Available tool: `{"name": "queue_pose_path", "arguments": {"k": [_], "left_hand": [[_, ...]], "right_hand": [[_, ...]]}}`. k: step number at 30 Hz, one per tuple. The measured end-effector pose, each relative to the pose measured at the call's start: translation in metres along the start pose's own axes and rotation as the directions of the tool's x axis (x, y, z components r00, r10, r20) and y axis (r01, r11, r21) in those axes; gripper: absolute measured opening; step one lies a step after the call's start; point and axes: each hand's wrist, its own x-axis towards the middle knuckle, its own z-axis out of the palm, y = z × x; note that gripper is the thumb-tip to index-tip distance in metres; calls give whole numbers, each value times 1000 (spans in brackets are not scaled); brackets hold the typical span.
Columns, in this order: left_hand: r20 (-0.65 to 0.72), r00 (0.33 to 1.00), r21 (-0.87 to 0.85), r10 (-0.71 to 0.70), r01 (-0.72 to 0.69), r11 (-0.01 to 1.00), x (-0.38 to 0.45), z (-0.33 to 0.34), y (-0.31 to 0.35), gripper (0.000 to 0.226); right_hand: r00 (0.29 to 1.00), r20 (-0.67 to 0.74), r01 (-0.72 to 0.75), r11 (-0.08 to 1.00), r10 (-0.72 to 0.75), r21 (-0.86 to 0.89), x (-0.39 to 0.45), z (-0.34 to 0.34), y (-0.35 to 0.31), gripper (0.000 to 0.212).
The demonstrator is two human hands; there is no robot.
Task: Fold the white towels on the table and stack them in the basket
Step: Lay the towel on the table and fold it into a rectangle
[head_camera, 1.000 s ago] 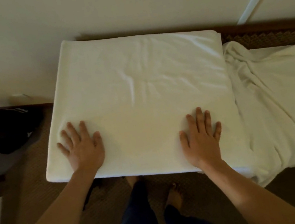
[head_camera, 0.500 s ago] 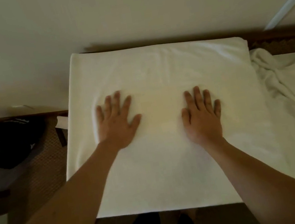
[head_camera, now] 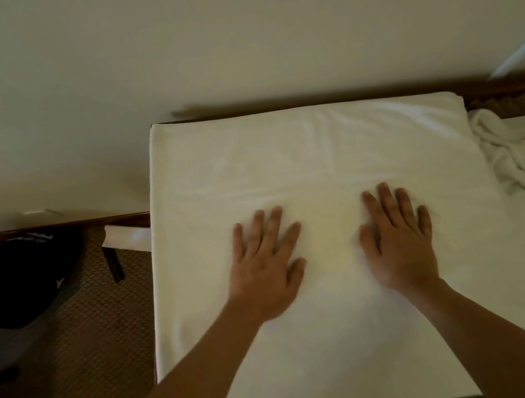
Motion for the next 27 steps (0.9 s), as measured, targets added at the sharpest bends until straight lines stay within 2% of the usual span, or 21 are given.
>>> {"name": "queue_pose_path", "arguments": {"k": [2, 5, 8, 11, 12, 13, 16, 19, 22, 24, 27], "left_hand": [[-6, 998, -14, -56, 56, 998, -11, 2, -21, 67], [-37, 963, 2, -267, 268, 964, -22, -5, -75, 70], [-11, 880, -33, -474, 473, 880, -23, -19, -121, 71], [-24, 779, -91, -627, 622, 777, 0, -31, -118, 70], [-48, 776, -99, -629, 623, 776, 12, -34, -107, 69], [-65, 802, -103, -594, 587, 803, 26, -37, -92, 69], [-58, 946, -73, -318, 314, 947, 69, -41, -34, 67], [-13, 992, -35, -126, 125, 992, 119, -42, 15, 65], [15, 991, -2, -135, 135, 991, 175, -41, 33, 65], [18, 982, -5, -188, 189, 982, 203, -40, 34, 66], [-33, 968, 16, -247, 248, 969, 219, -34, 34, 67]], "right_hand": [[1000, 2, -3, 1000, 3, 3, 0, -2, -2, 66], [1000, 4, -2, 1000, 2, 7, 0, -3, -3, 65], [1000, 17, -10, 1000, 10, 2, 0, -2, -5, 65], [1000, 24, -12, 1000, 12, 4, 0, -3, -6, 65], [1000, 24, -12, 1000, 12, 8, -1, -4, -6, 65], [1000, 20, -10, 1000, 10, 8, -1, -4, -7, 65], [1000, 13, -24, 1000, 24, -2, -1, -4, -14, 65], [999, 49, 12, 1000, -11, -6, 11, -9, -12, 64], [996, 85, 24, 1000, -23, -12, 47, -21, 12, 62], [992, 99, -76, 997, 77, -9, 83, -32, 42, 62], [964, 66, -262, 961, 257, 91, 144, -52, 86, 59]]}}
